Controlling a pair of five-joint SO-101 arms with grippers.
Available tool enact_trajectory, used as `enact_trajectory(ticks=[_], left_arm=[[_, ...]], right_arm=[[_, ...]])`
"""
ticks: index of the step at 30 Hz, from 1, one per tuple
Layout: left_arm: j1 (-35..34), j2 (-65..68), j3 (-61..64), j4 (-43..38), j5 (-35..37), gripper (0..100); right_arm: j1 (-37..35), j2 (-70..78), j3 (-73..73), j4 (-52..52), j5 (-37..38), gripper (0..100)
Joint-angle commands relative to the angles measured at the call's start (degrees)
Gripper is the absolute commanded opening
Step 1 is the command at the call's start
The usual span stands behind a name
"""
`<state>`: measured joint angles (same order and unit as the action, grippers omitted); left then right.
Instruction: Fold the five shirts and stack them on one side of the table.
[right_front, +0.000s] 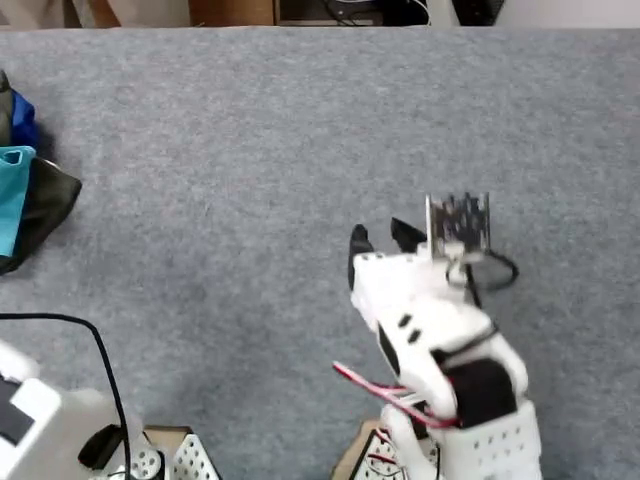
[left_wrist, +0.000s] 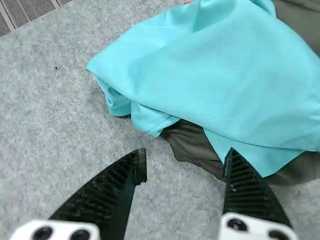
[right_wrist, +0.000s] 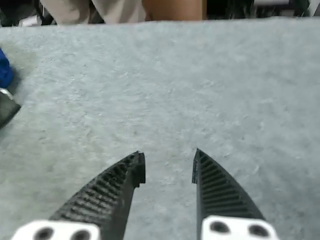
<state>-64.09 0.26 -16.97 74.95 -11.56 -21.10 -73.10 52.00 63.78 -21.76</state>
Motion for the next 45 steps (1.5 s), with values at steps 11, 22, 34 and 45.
enact_trajectory(ticks=[11,22,34,45], left_arm=[[8.2,24.0,-22.6,-4.1,2.9,25],[11.4,42.0,-33.2,-10.5,11.3,17],[11.5,43.2,-43.7,5.7,11.6,2],[18.1,42.1,-78.6,26.0,11.7,2]], right_arm=[[-6.3,28.9,-27.2,9.3,-1.2,17.7],[-6.3,31.8,-27.6,9.0,-1.2,17.5],[-6.3,31.4,-27.8,9.1,-1.1,17.5],[-5.9,31.3,-27.8,9.3,-0.9,17.5]])
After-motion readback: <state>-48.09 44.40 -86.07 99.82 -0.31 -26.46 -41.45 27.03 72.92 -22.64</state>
